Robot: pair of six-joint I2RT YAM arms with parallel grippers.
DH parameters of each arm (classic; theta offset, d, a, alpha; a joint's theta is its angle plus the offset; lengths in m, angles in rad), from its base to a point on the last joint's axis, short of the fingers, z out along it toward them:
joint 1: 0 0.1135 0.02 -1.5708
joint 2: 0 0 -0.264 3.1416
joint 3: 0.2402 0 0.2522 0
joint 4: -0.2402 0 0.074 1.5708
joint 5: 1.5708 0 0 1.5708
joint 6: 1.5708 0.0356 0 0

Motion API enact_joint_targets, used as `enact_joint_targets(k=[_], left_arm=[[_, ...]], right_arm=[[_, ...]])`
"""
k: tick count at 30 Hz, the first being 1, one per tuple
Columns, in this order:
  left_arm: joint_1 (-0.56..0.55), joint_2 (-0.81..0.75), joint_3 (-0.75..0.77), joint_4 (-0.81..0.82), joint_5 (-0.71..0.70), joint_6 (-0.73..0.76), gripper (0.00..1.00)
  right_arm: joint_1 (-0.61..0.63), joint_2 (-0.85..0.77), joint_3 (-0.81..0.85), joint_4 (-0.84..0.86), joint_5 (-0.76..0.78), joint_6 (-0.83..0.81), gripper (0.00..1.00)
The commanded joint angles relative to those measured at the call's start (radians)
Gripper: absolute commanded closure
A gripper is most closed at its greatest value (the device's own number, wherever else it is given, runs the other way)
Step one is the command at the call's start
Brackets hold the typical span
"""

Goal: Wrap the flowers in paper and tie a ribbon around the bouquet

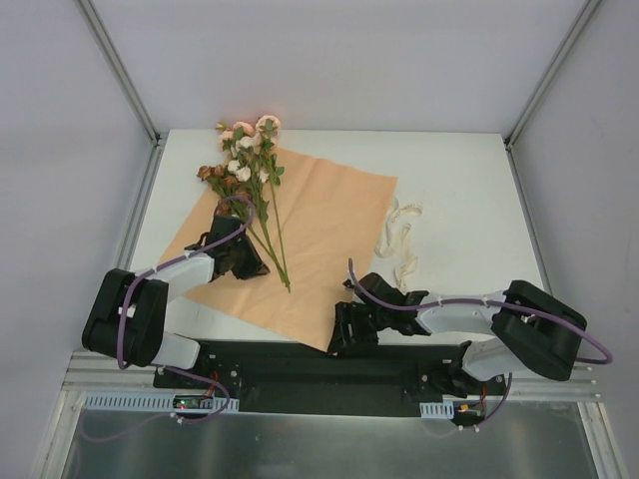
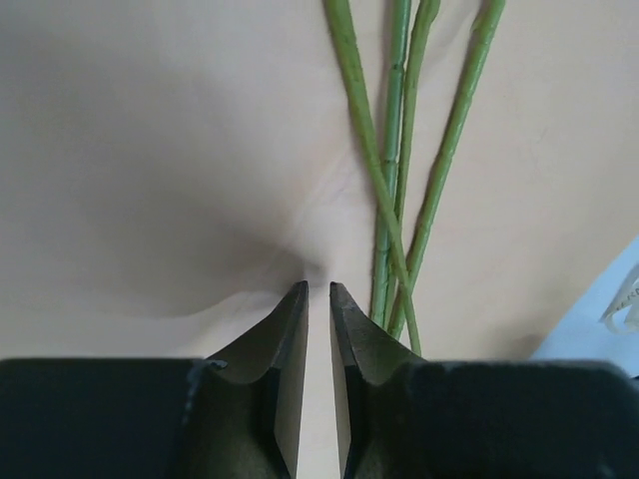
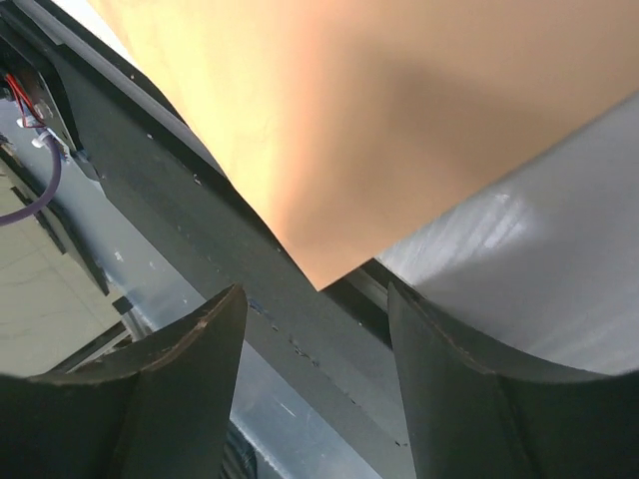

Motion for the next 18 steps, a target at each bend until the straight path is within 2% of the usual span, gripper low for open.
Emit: enact_joint_targets(k=[1,9,18], left_arm=[[-0.012,0.043,0.034,0.078,0.074,0.022,0.86],[-0.048,0.08,0.063,0.109,0.106,0.028,0.83],[-0.051,0.122,0.06,0.161,0.164,0.048,0.78]], right_arm=[[0.005,0.056,-0.022,0.178,-0.056,0.082,0.39],[0.007,0.08,0.005,0.207,-0.053,0.103,0.42],[0.007,0.004,-0.005,0.245,0.017,0.174,0.63]])
